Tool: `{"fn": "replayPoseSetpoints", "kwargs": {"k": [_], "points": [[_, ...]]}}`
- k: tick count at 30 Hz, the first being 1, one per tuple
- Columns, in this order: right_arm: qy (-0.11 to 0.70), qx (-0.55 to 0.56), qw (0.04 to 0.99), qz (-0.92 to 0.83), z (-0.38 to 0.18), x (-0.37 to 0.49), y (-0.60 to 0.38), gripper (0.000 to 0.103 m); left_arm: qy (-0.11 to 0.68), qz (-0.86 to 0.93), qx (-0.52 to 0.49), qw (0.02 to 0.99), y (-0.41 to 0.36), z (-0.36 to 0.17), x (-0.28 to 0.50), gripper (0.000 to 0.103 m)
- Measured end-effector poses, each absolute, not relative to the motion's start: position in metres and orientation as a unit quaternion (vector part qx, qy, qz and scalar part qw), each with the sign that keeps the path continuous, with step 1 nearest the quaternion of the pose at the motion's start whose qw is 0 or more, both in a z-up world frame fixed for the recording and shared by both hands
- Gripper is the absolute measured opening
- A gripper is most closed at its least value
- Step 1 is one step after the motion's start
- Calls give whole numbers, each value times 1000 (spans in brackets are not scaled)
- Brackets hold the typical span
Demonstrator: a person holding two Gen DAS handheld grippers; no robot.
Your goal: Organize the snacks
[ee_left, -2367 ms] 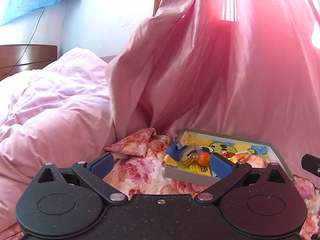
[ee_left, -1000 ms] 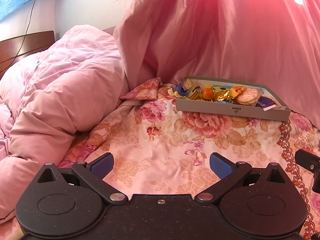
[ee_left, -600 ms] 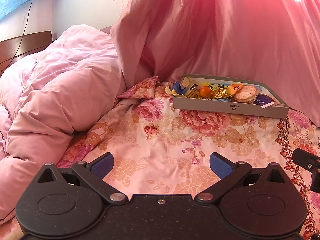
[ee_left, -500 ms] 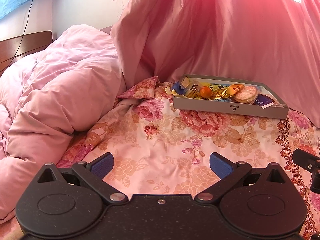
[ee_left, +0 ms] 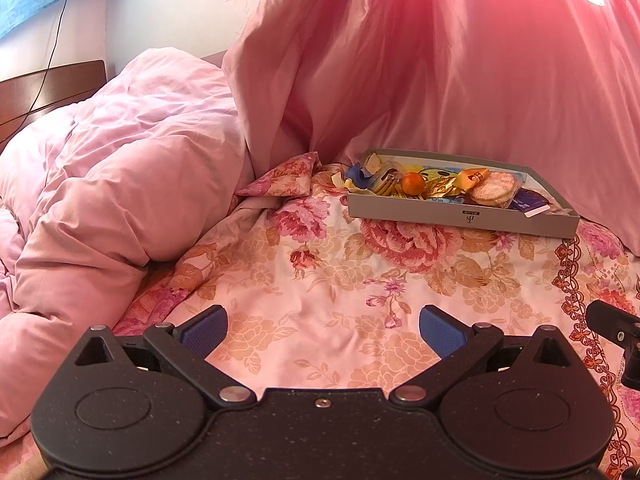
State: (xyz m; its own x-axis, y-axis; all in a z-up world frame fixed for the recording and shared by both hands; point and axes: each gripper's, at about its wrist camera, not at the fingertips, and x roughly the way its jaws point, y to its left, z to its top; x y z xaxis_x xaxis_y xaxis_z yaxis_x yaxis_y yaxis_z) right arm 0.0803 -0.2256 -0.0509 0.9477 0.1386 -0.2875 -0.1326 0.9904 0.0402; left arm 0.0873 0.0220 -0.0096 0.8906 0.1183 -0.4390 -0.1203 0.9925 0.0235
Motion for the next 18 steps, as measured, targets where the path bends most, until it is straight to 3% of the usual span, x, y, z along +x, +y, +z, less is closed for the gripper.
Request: {"fn": "replayPoseSetpoints", "kwargs": {"k": [18], "points": [[151, 9, 986, 70, -53, 79, -224, 103, 236, 47, 7, 970, 15, -8, 85, 100]]}}
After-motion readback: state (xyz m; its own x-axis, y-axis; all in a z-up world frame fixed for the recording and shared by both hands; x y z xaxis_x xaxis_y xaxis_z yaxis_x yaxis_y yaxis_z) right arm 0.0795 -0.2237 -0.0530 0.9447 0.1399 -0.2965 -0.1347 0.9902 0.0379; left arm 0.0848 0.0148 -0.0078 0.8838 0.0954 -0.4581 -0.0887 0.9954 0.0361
